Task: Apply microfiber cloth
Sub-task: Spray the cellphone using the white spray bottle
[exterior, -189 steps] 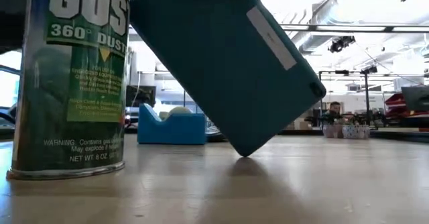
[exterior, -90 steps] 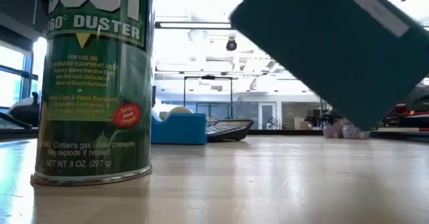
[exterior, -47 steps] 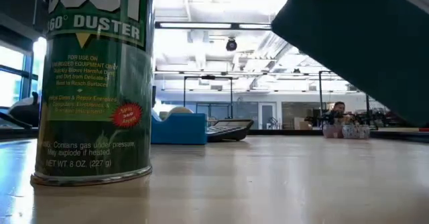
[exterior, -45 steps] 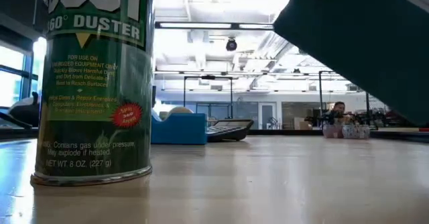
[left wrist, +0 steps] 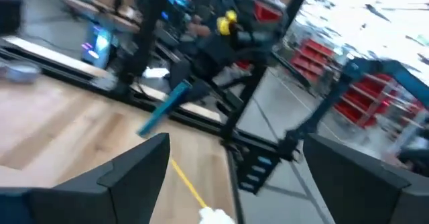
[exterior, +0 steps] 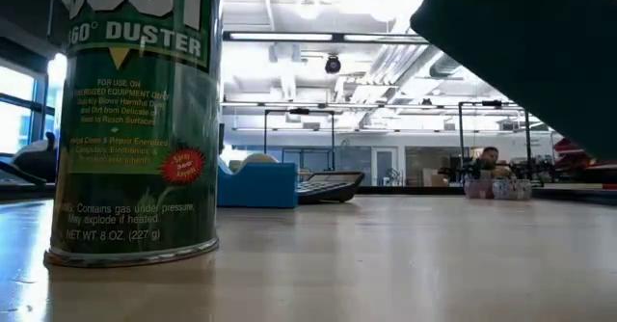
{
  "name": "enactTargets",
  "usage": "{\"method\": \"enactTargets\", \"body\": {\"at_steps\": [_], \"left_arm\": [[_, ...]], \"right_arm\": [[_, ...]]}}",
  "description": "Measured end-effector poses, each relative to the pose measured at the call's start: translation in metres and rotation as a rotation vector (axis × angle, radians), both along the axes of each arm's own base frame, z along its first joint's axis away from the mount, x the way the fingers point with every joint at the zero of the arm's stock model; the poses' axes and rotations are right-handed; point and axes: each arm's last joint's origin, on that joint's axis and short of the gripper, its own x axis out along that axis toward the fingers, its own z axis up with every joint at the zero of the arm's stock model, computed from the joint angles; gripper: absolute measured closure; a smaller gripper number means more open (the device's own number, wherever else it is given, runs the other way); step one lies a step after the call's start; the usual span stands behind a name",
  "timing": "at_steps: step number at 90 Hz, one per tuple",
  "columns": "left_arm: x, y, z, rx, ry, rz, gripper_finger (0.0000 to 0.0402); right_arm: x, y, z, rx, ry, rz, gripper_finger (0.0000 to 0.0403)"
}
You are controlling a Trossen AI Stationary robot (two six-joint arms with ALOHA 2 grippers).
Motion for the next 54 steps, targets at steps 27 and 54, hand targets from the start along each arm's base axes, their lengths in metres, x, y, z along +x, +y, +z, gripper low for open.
{"method": "enactTargets", "body": {"at_steps": [27,54], "left_arm": [[0.031,-0.006,-0.005,0.034,0.313,0.034,0.0079],[0.044,-0.013,0.015,0.075,0.49,0.006,0.0079]], "right_arm": [[0.001,-0.001,0.001,-0.002,-0.068,-0.066,0.0402],[0.007,-0.008,0.001,0.034,-0.107,-0.143,0.0402]]}}
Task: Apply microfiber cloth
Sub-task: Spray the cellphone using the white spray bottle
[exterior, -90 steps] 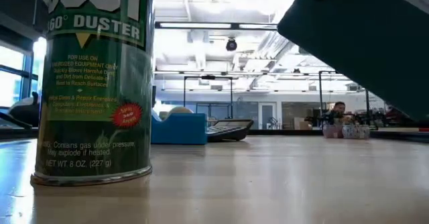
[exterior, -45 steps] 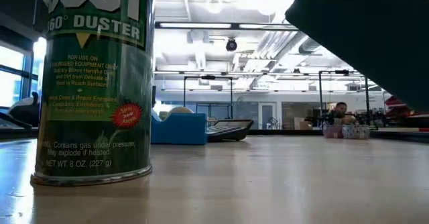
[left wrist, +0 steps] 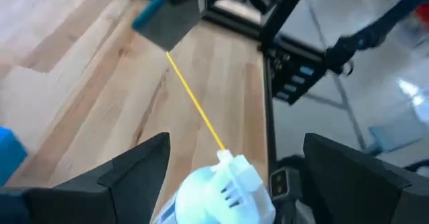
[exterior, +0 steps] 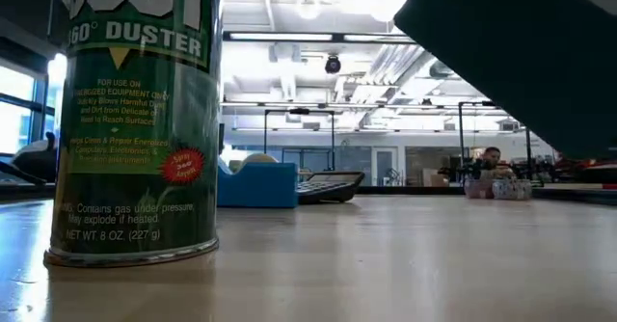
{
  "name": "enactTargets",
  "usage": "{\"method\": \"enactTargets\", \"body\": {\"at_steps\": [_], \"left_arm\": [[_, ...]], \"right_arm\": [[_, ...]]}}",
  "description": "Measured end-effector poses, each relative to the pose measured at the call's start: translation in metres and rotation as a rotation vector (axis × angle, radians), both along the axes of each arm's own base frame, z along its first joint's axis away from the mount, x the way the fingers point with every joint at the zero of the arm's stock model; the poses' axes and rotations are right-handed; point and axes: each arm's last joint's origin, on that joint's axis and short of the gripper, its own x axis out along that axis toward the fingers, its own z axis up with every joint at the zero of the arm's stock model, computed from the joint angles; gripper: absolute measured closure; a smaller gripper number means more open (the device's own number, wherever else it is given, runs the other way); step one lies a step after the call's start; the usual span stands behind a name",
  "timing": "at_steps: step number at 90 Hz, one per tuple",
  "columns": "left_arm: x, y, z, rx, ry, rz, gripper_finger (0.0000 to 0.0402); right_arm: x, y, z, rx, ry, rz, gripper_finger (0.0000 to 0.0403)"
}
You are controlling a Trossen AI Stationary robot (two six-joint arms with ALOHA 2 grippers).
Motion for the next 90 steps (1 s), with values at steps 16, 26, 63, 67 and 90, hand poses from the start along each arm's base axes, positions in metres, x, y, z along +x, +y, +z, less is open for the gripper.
{"method": "enactTargets", "body": {"at_steps": [16,26,63,67,90], "left_arm": [[0.014,0.006,-0.003,-0.018,0.128,0.033,0.0079],[0.023,0.009,-0.007,-0.027,0.189,0.047,0.0079],[0.025,0.012,-0.004,-0.003,0.254,0.049,0.0083],[0.024,0.013,-0.005,0.005,0.26,0.053,0.0083],[0.023,0.015,-0.005,0.062,0.257,0.076,0.0083]], "right_arm": [[0.003,-0.002,0.0,0.006,-0.007,-0.012,0.0402],[0.005,-0.002,0.0,0.026,-0.029,-0.024,0.0402],[0.028,-0.001,-0.021,0.054,-0.201,-0.22,0.0402],[0.029,0.0,-0.022,0.049,-0.216,-0.225,0.0402],[0.032,0.001,-0.02,0.023,-0.238,-0.21,0.0402]]}}
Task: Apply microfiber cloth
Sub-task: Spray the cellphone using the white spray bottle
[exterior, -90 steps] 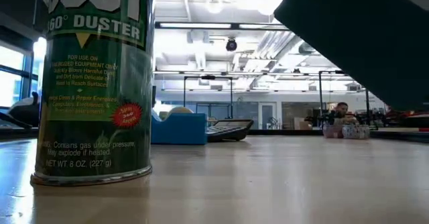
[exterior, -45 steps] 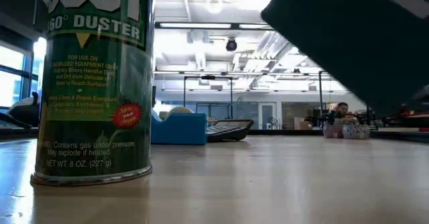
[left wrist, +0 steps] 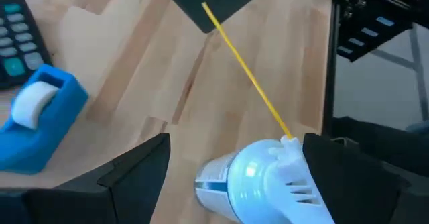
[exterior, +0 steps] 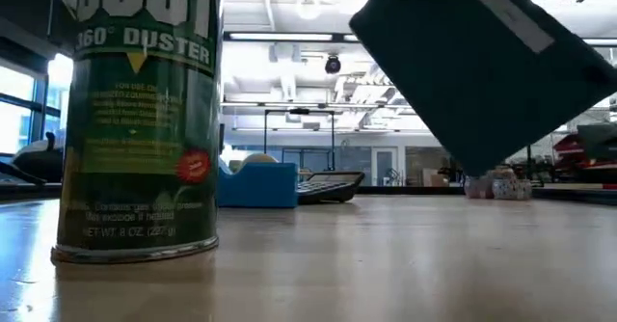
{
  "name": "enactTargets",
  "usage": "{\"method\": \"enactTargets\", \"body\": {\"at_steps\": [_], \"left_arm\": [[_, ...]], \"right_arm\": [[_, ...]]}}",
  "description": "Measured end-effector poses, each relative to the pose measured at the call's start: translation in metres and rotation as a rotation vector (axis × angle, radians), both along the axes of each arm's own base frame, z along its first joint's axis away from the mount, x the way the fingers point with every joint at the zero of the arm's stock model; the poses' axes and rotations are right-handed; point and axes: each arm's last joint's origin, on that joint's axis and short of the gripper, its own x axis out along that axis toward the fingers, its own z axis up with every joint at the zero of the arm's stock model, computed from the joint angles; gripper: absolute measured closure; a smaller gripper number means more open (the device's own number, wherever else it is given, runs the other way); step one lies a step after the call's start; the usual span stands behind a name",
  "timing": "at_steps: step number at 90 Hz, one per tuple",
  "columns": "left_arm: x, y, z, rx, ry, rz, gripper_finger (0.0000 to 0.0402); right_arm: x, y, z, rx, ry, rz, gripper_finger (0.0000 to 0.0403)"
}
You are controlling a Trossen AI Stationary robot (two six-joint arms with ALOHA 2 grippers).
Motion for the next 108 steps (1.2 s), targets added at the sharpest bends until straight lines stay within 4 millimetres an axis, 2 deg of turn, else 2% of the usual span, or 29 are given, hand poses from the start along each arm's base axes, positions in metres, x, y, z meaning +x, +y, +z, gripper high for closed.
{"method": "enactTargets", "body": {"at_steps": [26,53,79,108], "left_arm": [[0.0,0.0,0.0,0.001,0.0,0.004,0.0083],[0.012,-0.005,-0.016,-0.004,0.043,-0.002,0.0083],[0.011,-0.005,-0.017,-0.012,0.061,-0.015,0.0083],[0.013,-0.001,-0.018,-0.019,0.075,-0.012,0.0083]], "right_arm": [[0.001,0.0,0.002,-0.031,-0.026,-0.009,0.0402],[0.012,-0.005,0.006,-0.056,-0.054,-0.007,0.0402],[0.018,-0.009,0.01,-0.082,-0.141,-0.07,0.0402],[0.019,-0.009,0.011,-0.085,-0.129,-0.056,0.0402]]}}
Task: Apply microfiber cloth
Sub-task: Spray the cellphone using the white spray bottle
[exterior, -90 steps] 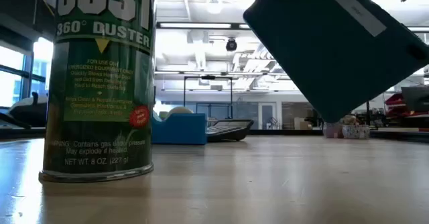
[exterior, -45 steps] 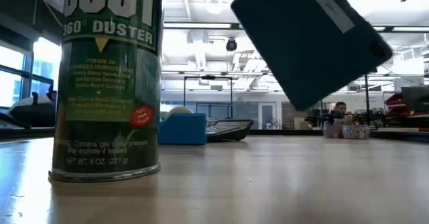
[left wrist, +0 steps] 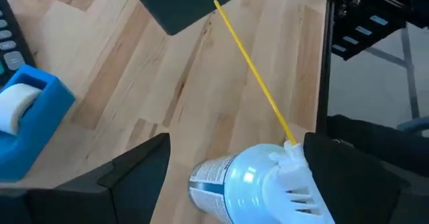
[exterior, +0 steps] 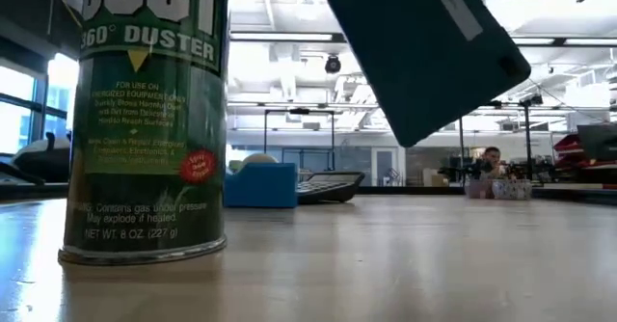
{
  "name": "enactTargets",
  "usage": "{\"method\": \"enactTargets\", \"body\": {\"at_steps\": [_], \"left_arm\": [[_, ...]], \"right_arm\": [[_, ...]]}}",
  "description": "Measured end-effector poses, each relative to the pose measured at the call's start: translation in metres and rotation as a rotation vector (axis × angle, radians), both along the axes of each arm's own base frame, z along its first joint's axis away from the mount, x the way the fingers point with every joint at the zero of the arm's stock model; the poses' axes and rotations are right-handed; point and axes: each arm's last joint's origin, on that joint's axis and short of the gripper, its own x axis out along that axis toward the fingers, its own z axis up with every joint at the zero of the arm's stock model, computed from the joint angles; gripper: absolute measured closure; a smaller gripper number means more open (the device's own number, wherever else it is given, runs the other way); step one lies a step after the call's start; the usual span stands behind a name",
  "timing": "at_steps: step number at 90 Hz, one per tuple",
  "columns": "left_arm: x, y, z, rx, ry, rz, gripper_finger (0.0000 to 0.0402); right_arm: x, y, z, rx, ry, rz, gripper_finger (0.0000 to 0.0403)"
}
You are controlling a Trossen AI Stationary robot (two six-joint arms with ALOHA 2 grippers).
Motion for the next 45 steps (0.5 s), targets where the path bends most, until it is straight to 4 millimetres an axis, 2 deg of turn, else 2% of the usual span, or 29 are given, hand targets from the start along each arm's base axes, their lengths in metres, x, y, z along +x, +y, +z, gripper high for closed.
{"method": "enactTargets", "body": {"at_steps": [25,45], "left_arm": [[0.0012,-0.0007,-0.0007,0.003,-0.005,-0.006,0.012],[0.0013,-0.0007,-0.0007,0.007,-0.005,-0.016,0.0127]], "right_arm": [[0.0,0.0,-0.0001,-0.003,0.006,0.004,0.0402],[0.001,0.0006,0.0011,0.0,-0.011,0.001,0.0402]]}}
